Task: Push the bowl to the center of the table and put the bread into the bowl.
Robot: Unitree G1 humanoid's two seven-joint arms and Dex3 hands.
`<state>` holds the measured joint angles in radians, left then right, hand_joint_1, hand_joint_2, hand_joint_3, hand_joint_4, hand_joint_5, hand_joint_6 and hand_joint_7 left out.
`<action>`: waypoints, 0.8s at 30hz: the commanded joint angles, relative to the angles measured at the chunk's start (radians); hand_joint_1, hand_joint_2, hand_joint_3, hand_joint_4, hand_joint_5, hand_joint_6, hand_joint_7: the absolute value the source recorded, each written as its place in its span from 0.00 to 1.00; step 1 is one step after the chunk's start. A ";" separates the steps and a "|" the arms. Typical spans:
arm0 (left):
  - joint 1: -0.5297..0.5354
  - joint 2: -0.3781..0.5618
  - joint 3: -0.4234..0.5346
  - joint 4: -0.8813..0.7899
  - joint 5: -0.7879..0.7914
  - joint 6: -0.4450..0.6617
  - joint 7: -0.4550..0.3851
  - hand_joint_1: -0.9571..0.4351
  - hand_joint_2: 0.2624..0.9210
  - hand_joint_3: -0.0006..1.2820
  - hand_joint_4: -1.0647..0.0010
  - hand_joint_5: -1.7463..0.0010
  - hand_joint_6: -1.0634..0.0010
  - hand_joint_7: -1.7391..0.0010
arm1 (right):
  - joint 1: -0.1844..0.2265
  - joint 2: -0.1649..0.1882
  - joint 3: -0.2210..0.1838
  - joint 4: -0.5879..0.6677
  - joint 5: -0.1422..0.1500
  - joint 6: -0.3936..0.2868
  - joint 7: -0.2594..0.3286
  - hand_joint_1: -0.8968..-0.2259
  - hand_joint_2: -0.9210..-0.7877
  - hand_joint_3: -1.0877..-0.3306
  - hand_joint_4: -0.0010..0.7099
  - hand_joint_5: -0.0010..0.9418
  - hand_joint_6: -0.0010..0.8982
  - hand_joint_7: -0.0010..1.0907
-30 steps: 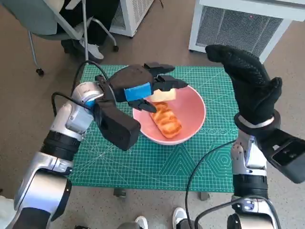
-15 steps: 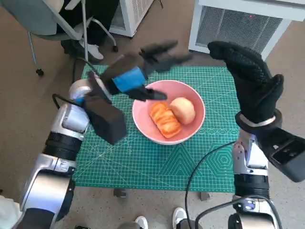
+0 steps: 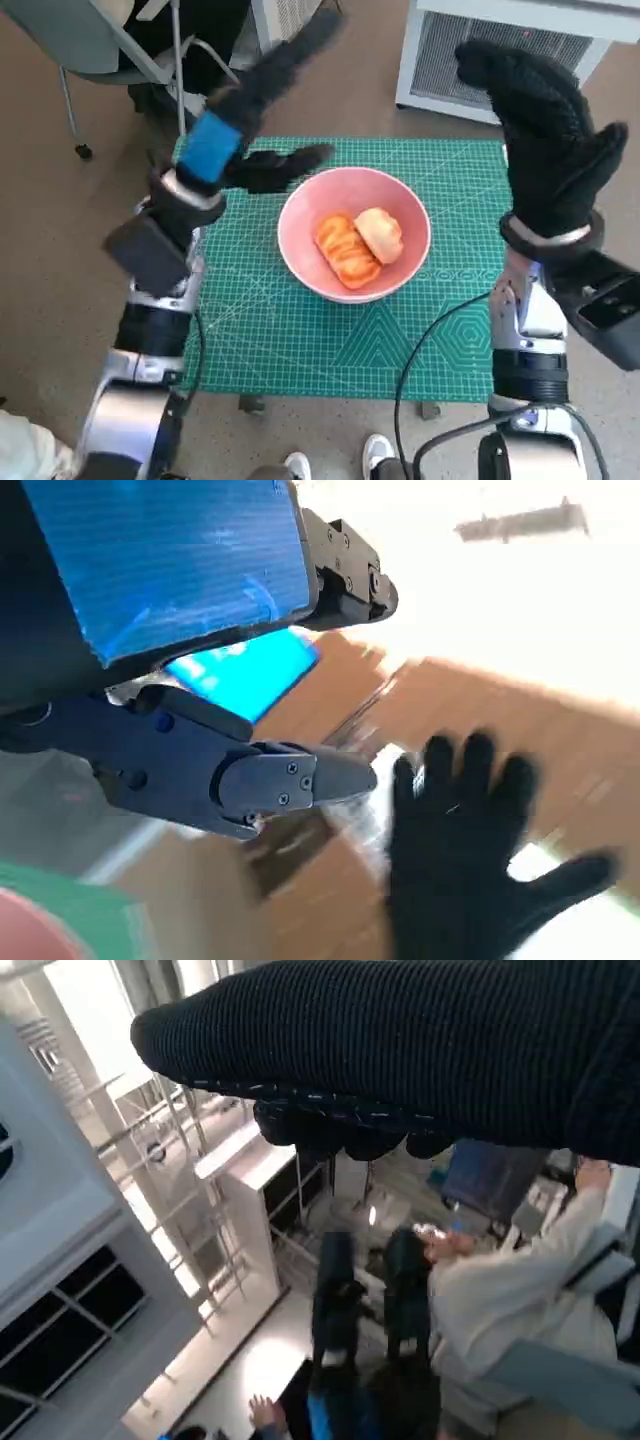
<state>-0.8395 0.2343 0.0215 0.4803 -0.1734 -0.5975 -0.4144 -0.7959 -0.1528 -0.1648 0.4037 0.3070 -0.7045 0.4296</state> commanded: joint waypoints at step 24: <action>0.161 -0.041 0.108 -0.210 -0.188 0.121 -0.054 0.23 1.00 0.28 0.77 0.99 0.64 0.98 | -0.067 0.016 0.028 0.074 -0.039 -0.048 -0.023 0.45 0.00 0.45 0.31 0.13 0.00 0.64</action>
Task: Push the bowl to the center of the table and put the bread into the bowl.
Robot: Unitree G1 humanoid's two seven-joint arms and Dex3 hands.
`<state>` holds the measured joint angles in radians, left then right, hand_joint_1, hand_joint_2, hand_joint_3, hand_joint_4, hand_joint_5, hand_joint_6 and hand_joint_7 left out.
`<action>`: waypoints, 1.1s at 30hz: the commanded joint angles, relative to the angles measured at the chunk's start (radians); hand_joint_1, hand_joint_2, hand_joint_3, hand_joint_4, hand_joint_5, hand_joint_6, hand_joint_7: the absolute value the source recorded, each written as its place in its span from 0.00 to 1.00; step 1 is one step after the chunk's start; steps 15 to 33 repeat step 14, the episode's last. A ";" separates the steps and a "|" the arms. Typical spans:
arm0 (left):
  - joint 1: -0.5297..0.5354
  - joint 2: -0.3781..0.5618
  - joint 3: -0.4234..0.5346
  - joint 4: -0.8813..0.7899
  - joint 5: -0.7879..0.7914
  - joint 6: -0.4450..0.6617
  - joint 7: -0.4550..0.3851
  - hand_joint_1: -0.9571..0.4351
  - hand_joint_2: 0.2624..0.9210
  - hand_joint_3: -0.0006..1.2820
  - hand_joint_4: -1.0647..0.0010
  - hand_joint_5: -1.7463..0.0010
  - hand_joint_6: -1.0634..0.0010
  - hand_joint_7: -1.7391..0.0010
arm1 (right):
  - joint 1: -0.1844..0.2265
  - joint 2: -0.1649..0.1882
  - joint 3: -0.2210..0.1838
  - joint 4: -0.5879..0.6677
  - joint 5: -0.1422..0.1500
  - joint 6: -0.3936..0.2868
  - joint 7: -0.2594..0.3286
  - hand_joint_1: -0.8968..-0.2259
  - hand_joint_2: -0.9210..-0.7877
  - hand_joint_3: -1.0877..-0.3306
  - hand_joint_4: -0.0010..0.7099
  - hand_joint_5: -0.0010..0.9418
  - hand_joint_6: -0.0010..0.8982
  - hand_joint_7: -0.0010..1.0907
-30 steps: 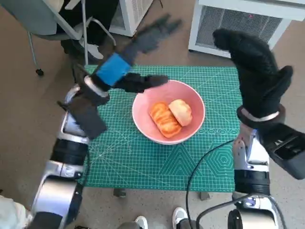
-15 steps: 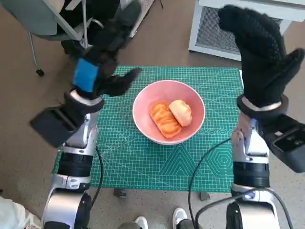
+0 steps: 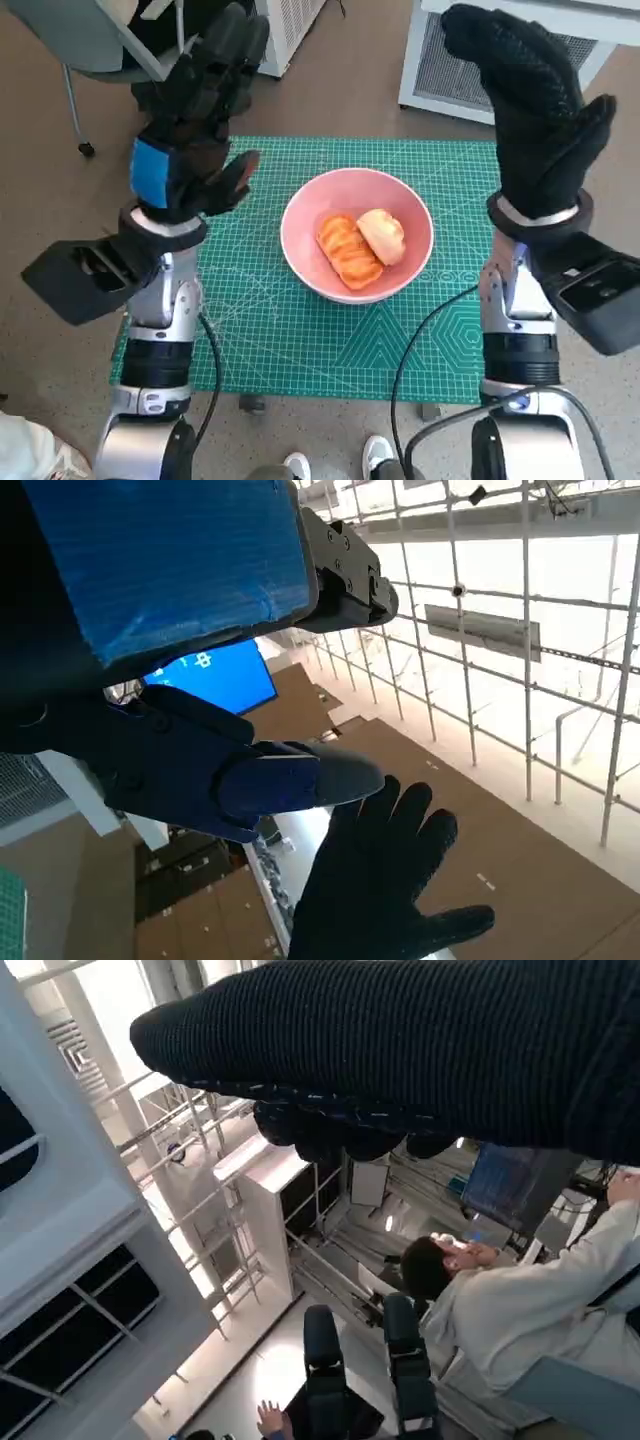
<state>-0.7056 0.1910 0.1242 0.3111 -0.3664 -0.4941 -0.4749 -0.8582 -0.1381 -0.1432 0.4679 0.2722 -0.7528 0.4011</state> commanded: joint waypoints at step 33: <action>0.074 -0.015 -0.004 -0.096 0.046 0.019 0.043 0.23 1.00 0.27 0.78 1.00 0.64 0.98 | -0.006 -0.004 0.011 0.022 0.006 0.000 0.025 0.45 0.00 0.45 0.32 0.11 0.00 0.64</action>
